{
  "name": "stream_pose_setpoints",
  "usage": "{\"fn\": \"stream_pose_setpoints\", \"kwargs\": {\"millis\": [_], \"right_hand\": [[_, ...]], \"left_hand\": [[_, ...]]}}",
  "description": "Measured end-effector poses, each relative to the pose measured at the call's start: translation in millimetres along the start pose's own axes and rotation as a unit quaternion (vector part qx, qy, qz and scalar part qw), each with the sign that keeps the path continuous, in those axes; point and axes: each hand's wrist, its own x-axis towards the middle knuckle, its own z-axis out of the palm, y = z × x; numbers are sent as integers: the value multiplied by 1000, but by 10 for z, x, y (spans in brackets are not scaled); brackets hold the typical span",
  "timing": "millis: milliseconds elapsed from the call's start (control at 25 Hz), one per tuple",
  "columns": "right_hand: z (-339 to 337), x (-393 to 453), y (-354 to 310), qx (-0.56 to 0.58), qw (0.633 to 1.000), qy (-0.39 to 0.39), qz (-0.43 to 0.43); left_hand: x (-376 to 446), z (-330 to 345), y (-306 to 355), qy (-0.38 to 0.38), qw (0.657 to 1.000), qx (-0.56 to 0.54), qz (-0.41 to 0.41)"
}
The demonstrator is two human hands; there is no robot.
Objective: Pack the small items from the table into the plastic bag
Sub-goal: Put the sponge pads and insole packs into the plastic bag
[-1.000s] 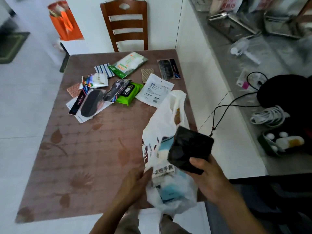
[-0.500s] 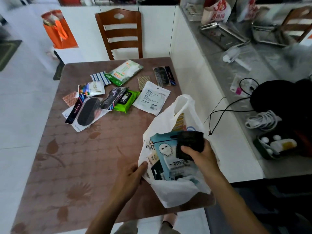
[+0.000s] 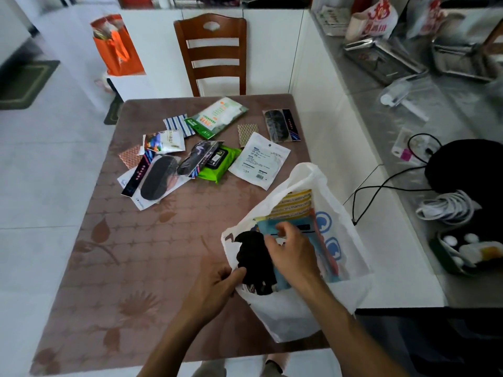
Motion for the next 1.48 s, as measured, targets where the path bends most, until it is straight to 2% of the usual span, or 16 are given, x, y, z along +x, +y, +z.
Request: {"fn": "stream_pose_setpoints", "kwargs": {"millis": [120,200,360,480,640,800,920,1000,1080,1160,1200,1280,1360,1480], "right_hand": [[-348,-78,-121,82,992,76,-58],[-481,-143,-311,135,980,104,-107],[-456,-197,-857,160,961,46,-221],[-163,-113,-1211,137,961,-18,-242],[490,33,-1513,124,974,-105,-161],[1244,310,-1775,92,985,-125,-72],[1781,677,-1914,79,988,-132,-16],[2080,1017,-1905,114,985,-118,53],[2301,1440,-1846,229,954,-75,176],[2415,1845,-1751,347,888,-42,298],[2450,2022,-1726,366,871,-42,325],[2529,2286,-1703,355,871,-59,335],[2638,2423,-1744,369,863,-48,341],[2694,2459,-1859,410,857,40,310]], "left_hand": [[-3,-38,-45,4,1000,20,6],[-16,-86,-20,38,999,-5,0],[67,-292,21,158,986,-61,3],[255,-639,-83,231,972,-47,-14],[712,-1329,-507,261,960,31,-98],[1447,-1993,-973,211,955,124,-167],[1985,-2364,-1428,198,949,182,-163],[2371,-2518,-1719,189,943,236,-140],[2715,-2630,-1950,206,918,295,-167],[2865,-2713,-1985,221,919,266,-188],[2913,-2743,-2004,214,931,227,-190],[2925,-2722,-1994,181,955,153,-178],[2798,-2612,-1986,173,963,133,-158],[2451,-2448,-1829,204,967,60,-141]]}}
